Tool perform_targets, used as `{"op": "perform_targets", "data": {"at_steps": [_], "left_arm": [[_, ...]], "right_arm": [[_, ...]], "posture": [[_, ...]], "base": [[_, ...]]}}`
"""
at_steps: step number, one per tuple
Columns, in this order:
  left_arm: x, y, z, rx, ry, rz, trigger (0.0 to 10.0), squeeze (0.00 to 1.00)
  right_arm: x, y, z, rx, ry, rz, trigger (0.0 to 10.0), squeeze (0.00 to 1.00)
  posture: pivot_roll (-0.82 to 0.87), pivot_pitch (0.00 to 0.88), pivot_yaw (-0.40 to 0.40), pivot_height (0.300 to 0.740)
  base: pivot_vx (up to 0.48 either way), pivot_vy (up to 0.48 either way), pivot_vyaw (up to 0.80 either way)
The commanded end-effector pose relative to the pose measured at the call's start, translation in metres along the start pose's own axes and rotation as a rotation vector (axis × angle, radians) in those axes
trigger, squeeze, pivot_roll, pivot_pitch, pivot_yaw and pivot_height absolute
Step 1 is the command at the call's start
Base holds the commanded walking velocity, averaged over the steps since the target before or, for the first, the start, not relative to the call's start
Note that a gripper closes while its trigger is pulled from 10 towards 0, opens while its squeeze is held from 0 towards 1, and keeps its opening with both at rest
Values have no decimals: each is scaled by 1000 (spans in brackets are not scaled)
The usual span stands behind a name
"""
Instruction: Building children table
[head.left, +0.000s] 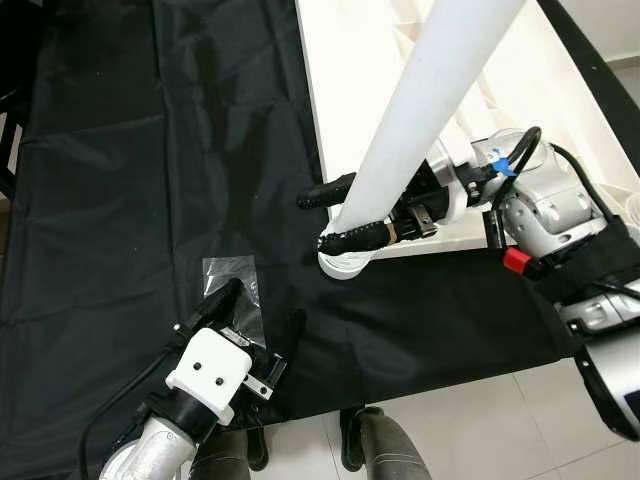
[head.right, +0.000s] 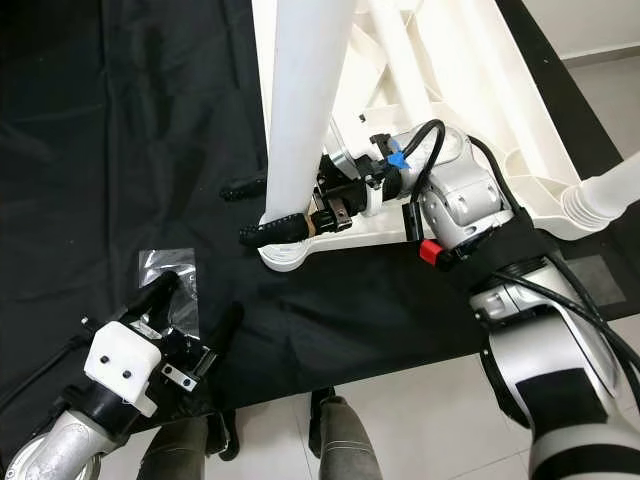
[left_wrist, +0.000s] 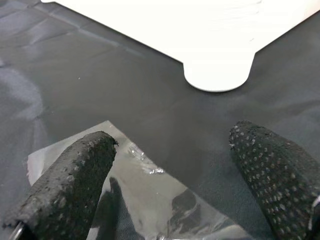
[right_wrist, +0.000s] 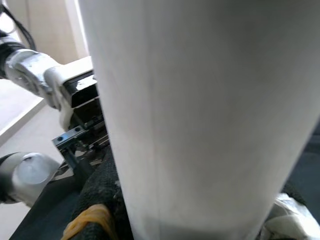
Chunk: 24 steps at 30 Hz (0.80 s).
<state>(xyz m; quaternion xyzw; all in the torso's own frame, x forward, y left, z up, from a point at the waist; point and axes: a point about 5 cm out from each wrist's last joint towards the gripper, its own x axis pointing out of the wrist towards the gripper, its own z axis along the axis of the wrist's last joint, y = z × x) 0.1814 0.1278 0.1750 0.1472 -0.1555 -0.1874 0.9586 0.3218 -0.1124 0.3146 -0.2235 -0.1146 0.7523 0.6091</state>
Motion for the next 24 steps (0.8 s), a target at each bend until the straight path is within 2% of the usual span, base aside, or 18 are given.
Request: {"op": "perform_targets", "data": {"at_steps": [1,10,11,14,16,24], "left_arm": [[-4,-3,-3,-10,17,-1,10000,0],[-3,-3,-4,-10,17,-3,10000,0],[-3,-3,-4,-10,17,-4,10000,0],[-3,-3,-4,-10,17,-4,10000,0],[-3,-3,-5,-10,17,-4,10000,0],[-2,-3,-5,-10,17,-5,10000,0]], "right_arm": [[4,8,-20,79,73,13,10000,0],[8,9,-21,86,121,-80,10000,0],[10,9,-19,92,136,-119,10000,0],[10,9,-19,92,136,-119,10000,0],[10,11,-19,103,147,-167,10000,0],[12,18,-20,128,153,-231,10000,0]], "posture": [[7,445,-49,740],[1,442,-45,740],[-4,441,-45,740],[-4,441,-45,740],[-6,438,-47,740],[-9,437,-42,740]], "base": [[0,0,0],[0,0,0],[0,0,0],[0,0,0],[0,0,0],[0,0,0]]}}
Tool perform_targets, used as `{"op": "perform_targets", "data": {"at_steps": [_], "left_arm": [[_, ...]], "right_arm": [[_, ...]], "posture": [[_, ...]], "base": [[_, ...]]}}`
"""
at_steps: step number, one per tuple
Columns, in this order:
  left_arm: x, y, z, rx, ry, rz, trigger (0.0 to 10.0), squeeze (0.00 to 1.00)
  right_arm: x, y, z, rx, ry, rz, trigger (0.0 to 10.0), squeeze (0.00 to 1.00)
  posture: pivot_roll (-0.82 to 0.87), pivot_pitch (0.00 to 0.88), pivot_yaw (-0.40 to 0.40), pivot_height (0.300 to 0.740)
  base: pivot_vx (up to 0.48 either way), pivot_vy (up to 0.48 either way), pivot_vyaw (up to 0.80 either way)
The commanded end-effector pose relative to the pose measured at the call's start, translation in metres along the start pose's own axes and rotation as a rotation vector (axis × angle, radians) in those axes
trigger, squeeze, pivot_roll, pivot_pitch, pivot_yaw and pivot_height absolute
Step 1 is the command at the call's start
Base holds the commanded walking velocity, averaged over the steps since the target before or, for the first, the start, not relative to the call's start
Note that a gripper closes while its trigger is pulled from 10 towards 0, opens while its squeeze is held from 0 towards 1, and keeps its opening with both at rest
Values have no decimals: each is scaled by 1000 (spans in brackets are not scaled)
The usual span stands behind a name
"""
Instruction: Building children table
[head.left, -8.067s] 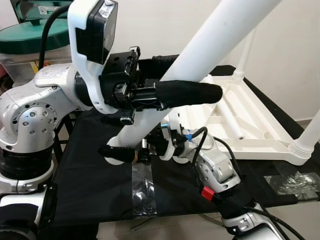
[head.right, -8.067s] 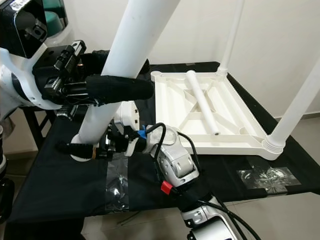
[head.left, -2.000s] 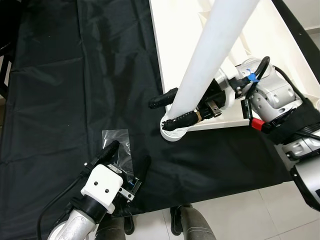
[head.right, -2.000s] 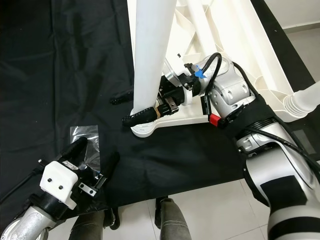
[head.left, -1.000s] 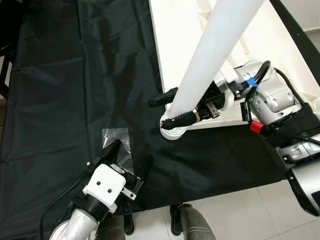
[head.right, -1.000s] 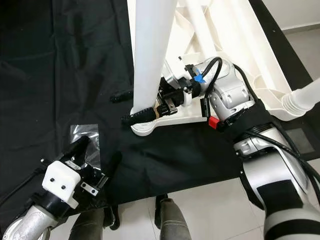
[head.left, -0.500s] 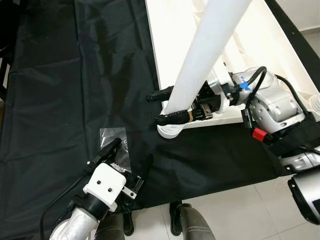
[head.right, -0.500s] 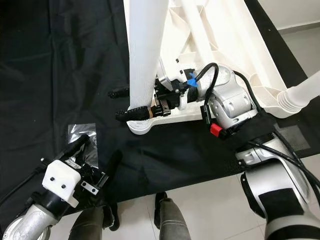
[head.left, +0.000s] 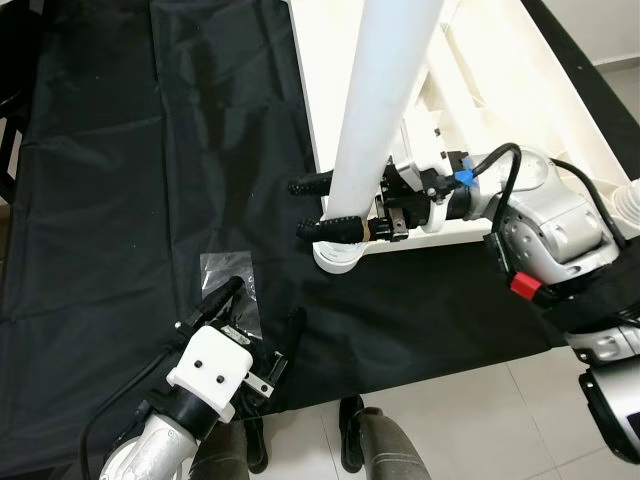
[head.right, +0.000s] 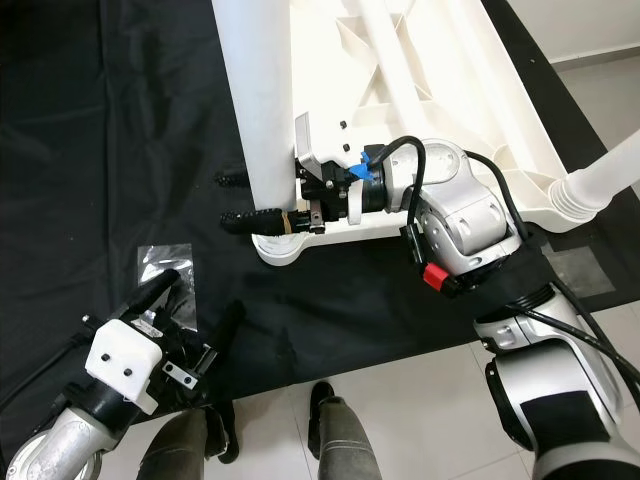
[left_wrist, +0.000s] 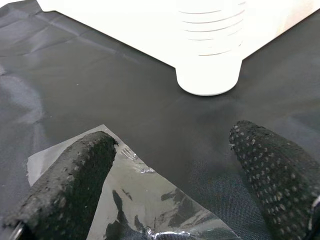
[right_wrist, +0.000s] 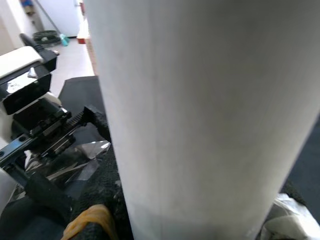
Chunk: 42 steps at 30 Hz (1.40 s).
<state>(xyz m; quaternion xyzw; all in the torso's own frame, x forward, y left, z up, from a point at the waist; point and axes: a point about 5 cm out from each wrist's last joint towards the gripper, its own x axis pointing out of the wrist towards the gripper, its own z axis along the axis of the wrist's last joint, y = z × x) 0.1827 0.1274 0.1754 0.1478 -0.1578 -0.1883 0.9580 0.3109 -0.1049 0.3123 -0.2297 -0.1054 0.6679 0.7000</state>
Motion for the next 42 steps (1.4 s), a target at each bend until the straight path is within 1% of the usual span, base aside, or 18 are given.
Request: {"op": "perform_targets", "data": {"at_steps": [1,4,7,11,12,14,15,17,18,20,21,27,35,40,42], "left_arm": [[-4,-3,-5,-12,22,-4,10000,0],[-3,-3,-5,-11,22,-5,10000,0],[-3,-3,-5,-11,22,-5,10000,0],[-3,-2,-6,-8,23,-4,10000,0],[-3,-2,-6,-8,23,-4,10000,0],[-3,-2,-6,-8,23,-4,10000,0],[-3,-2,-6,-9,23,-5,10000,0],[-3,-2,-6,-9,23,-5,10000,0],[-3,-2,-6,-9,23,-6,10000,0],[-3,-2,-7,-9,23,-7,10000,0],[-3,-2,-7,-9,23,-7,10000,0],[-3,-2,-7,-6,23,-5,10000,0],[-3,-1,-8,-6,23,-6,10000,0],[-3,-1,-8,-7,23,-8,10000,0],[-2,-1,-9,-5,23,-6,10000,0]], "right_arm": [[2,9,-24,91,85,6,10000,0],[3,14,-23,93,91,-23,10000,0],[3,16,-24,88,98,-40,10000,0],[7,23,-28,101,123,-126,10000,0],[7,23,-28,101,123,-126,10000,0],[9,26,-28,116,130,-163,10000,0],[9,26,-28,121,132,-190,10000,0],[9,26,-28,124,134,-207,10000,0],[9,26,-28,136,136,-258,10000,0],[9,26,-27,138,138,-272,10000,0],[9,26,-27,138,138,-272,10000,0],[10,31,-27,171,131,-376,10000,0],[13,39,-29,201,131,-454,10000,0],[17,42,-30,210,134,-513,10000,0],[22,46,-31,229,124,-559,10000,0]], "posture": [[-9,437,-42,740],[-9,437,-43,740],[-9,437,-43,740],[-11,435,-45,740],[-11,435,-45,740],[-11,435,-45,740],[-15,433,-44,740],[-15,433,-44,740],[-15,430,-42,740],[-15,430,-42,740],[-15,430,-42,740],[-18,427,-42,740],[-21,425,-36,740],[-22,423,-38,740],[-21,420,-41,740]], "base": [[0,0,0],[0,0,0],[0,0,0],[0,0,0],[0,0,0],[0,0,0],[0,0,0],[0,0,0],[0,0,0],[0,0,0],[0,0,0],[0,0,0],[0,0,0],[0,0,0],[0,0,0]]}}
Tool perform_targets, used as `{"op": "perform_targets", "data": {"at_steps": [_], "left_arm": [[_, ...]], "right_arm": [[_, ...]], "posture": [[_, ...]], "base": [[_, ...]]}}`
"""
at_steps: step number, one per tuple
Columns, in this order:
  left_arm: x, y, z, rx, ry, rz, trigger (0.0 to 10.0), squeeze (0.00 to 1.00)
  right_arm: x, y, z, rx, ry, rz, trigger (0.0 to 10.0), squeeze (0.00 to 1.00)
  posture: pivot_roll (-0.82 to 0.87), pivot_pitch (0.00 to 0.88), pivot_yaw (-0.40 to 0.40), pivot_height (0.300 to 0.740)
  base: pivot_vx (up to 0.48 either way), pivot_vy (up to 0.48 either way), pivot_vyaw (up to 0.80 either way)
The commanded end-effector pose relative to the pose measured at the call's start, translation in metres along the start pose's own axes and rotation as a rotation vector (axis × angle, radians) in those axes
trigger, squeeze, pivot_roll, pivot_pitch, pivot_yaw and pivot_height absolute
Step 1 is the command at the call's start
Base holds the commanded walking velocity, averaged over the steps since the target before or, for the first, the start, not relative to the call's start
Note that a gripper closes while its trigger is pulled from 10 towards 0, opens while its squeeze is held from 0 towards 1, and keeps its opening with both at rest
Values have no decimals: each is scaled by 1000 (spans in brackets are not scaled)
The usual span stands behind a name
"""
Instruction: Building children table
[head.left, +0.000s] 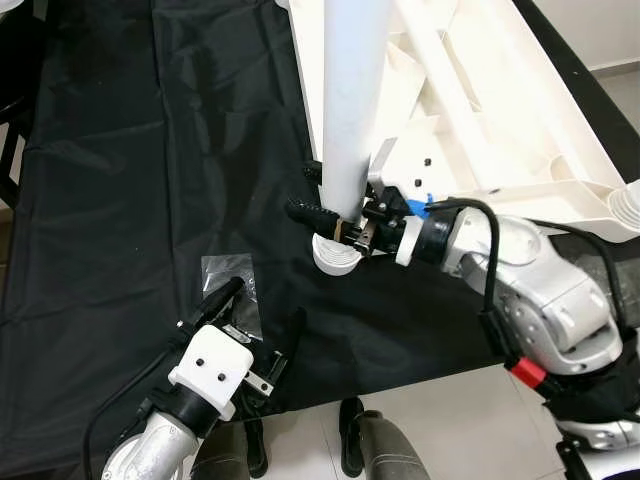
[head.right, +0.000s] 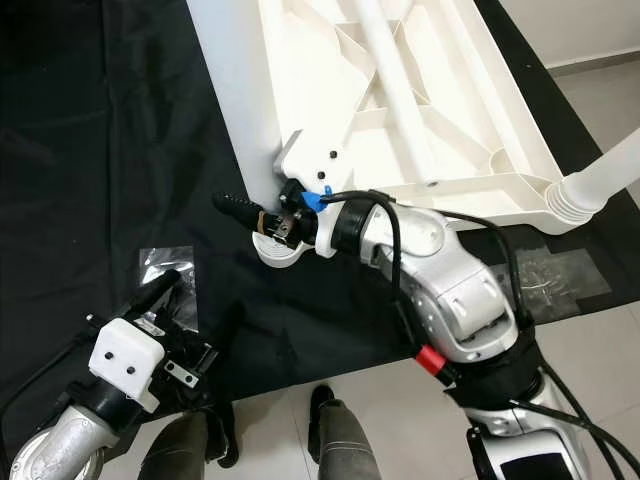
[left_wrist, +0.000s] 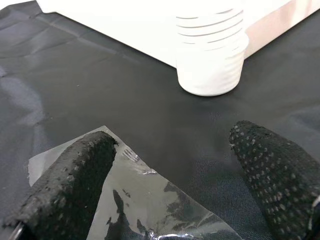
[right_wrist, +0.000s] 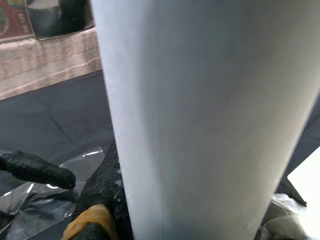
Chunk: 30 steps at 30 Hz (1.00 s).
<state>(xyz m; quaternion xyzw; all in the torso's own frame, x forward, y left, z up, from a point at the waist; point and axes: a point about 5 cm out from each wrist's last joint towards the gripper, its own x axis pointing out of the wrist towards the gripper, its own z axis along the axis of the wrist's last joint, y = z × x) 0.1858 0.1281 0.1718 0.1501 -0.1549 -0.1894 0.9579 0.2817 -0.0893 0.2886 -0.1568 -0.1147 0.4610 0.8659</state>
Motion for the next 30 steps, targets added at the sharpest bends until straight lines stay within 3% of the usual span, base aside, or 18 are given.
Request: {"op": "perform_targets", "data": {"at_steps": [1,9,17,30], "left_arm": [[-4,-2,-4,-8,17,-2,10000,0],[-3,-2,-5,-9,16,-2,10000,0],[-2,-3,-6,-9,12,0,10000,0],[2,-2,-10,-7,7,10,10000,0]], "right_arm": [[1,8,-27,74,125,-29,10000,0],[2,15,-29,102,119,-110,10000,0],[-3,27,-41,139,160,-340,10000,0],[-12,45,-55,105,213,-489,10000,0]], "posture": [[-21,420,-41,740],[-25,412,-43,740],[-32,406,-47,740],[-28,378,-48,740]], "base": [[0,0,0],[0,0,0],[0,0,0],[0,0,0]]}}
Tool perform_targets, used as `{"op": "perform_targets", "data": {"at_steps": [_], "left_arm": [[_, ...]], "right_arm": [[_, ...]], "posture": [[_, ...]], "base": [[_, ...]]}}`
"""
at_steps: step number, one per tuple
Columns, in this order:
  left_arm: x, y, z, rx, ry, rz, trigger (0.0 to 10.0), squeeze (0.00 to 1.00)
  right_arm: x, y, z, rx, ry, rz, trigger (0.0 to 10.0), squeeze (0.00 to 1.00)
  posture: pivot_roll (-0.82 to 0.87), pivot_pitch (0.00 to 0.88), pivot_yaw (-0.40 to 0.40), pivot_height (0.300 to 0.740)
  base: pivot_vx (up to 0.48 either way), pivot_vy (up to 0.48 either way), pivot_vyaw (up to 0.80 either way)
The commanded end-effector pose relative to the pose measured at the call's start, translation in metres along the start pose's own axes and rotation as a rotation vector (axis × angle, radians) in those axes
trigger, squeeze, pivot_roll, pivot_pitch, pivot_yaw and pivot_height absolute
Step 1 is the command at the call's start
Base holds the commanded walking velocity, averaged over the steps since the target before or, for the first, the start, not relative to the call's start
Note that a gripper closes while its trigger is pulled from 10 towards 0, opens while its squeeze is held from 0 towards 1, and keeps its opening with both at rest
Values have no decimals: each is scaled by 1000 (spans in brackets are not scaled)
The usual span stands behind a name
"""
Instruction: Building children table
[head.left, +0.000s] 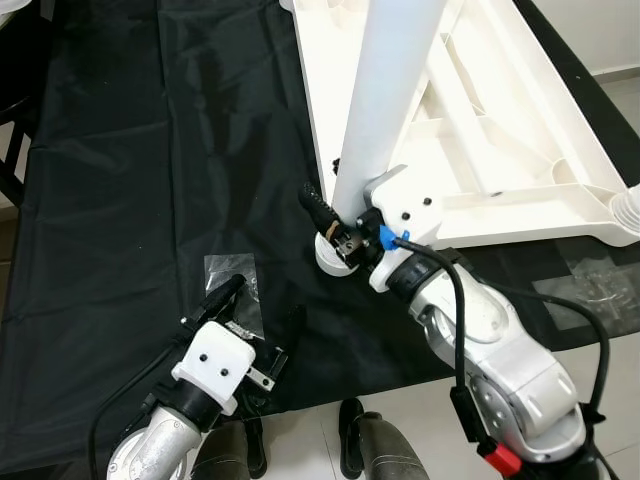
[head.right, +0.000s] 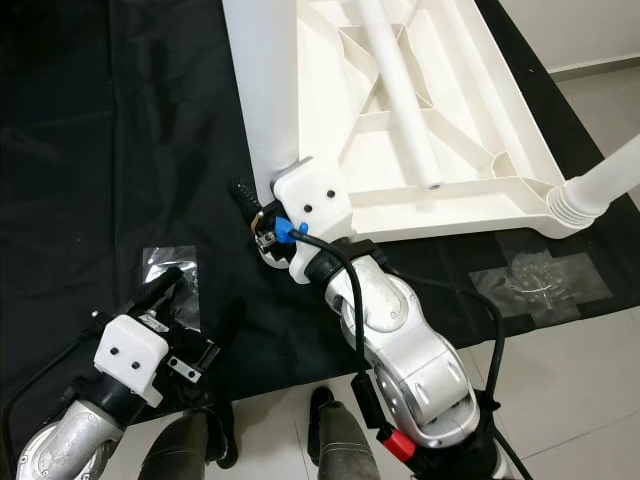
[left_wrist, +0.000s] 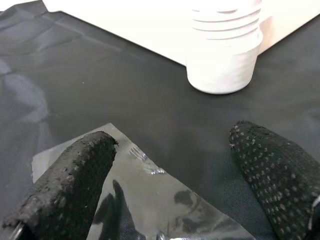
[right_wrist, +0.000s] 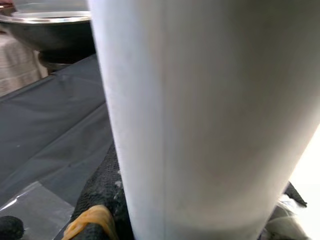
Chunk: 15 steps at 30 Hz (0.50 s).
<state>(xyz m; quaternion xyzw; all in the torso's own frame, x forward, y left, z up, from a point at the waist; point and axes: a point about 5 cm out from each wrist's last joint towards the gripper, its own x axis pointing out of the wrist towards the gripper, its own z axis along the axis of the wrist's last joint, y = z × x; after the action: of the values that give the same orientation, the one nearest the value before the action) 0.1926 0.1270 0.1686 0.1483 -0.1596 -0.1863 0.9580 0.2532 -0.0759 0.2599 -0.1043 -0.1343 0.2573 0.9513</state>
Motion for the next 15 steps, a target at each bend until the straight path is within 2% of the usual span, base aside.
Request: {"op": "perform_targets", "data": {"at_steps": [1,4,5,6,9,11,12,13,14,15], "left_arm": [[-4,-2,-5,-6,16,2,10000,0],[-4,-1,-6,-9,17,7,10000,0],[-3,3,-8,-18,20,28,10000,0],[-1,18,-9,-16,19,90,10000,0],[-1,18,-9,-16,19,90,10000,0],[3,53,-6,2,-4,202,10000,0],[3,53,-6,2,-4,202,10000,0],[8,79,4,17,-47,262,10000,0],[12,97,14,25,-88,302,10000,0],[12,97,14,25,-88,302,10000,0]], "right_arm": [[-7,0,-41,3,215,-43,10000,0],[-8,-1,-43,-10,219,-74,10000,0],[-9,-1,-47,-10,221,-105,10000,0],[-9,-1,-51,-13,220,-131,10000,0],[-9,-1,-51,-13,220,-131,10000,0],[-10,-2,-57,-8,218,-164,10000,0],[-10,-2,-57,-8,218,-164,10000,0],[-9,-3,-60,-11,211,-173,10000,0],[-8,-3,-61,-12,204,-181,10000,0],[-8,-3,-61,-12,204,-181,10000,0]], "posture": [[-28,378,-48,740],[-24,359,-44,740],[-18,338,-42,740],[-9,318,-35,740],[-9,318,-35,740],[3,298,-29,740],[3,298,-29,740],[14,272,-22,740],[16,266,-20,740],[16,266,-20,740]], "base": [[0,0,0],[0,0,0],[0,0,0],[0,0,0],[0,0,0],[0,0,0],[0,0,0],[0,0,0],[0,0,0],[0,0,0]]}}
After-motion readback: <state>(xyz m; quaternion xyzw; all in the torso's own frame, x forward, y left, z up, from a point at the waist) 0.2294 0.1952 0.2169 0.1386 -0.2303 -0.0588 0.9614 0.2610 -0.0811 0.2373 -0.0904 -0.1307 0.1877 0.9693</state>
